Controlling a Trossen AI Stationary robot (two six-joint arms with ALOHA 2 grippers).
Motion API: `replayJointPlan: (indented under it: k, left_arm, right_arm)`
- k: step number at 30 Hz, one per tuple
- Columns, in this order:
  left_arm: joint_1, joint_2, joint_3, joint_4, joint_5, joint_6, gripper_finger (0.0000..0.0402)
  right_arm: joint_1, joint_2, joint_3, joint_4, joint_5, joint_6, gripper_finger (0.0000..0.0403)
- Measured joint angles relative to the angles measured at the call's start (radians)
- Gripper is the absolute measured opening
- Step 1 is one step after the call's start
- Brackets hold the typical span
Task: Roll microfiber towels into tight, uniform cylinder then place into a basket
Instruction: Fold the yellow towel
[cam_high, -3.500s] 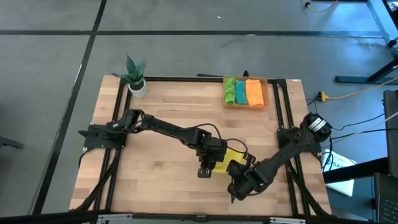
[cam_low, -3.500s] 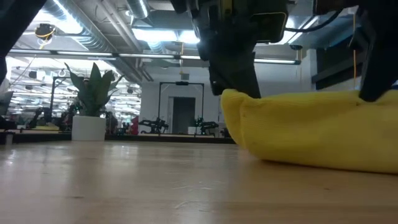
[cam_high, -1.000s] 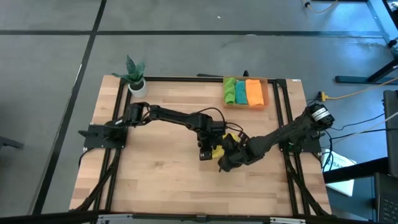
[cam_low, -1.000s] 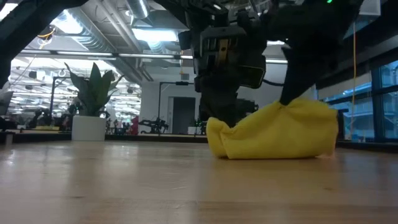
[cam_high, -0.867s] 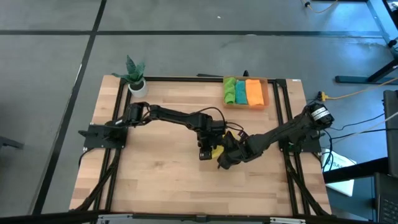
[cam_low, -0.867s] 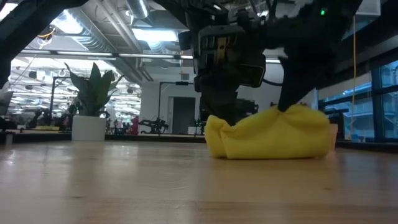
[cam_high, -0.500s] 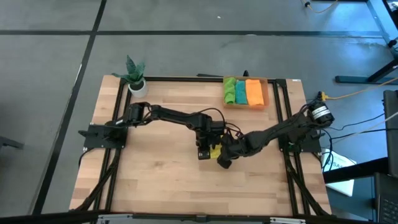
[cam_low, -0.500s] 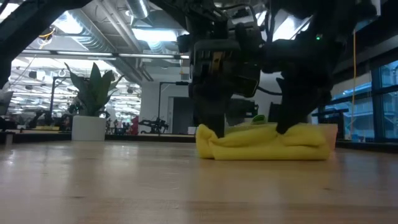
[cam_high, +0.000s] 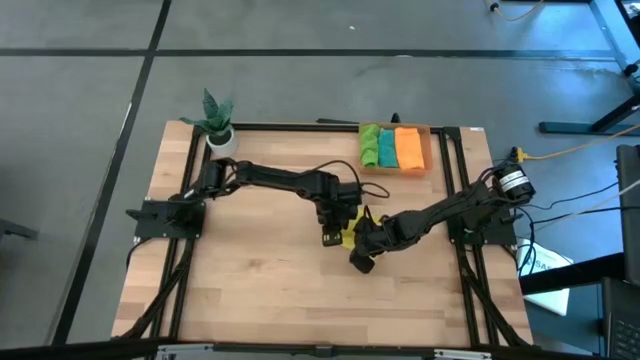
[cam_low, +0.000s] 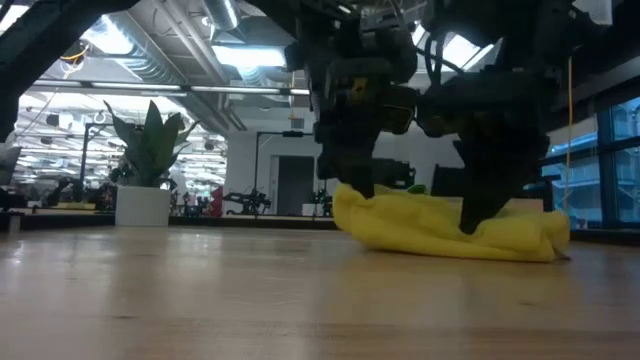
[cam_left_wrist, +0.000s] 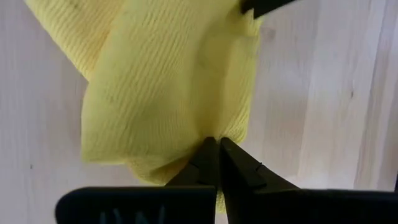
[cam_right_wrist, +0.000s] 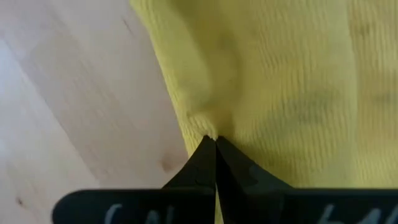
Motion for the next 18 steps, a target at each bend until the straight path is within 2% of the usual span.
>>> replayJointPlan:
  k: [5,12,18]
  left_arm:
    - [0.003,-0.003,0.0,-0.001,-0.029,0.028,0.0]
    - [-0.017,0.006,-0.001,0.021,-0.142,0.067,0.0003]
    - [-0.02,0.007,-0.001,0.02,-0.155,0.062,0.004]
  right_arm:
    - [0.001,0.0,0.0,0.002,0.0,-0.001,0.0]
    - [0.001,0.0,0.001,0.002,0.004,-0.003,0.0]
    - [0.001,0.0,0.001,0.003,-0.004,-0.005,0.0]
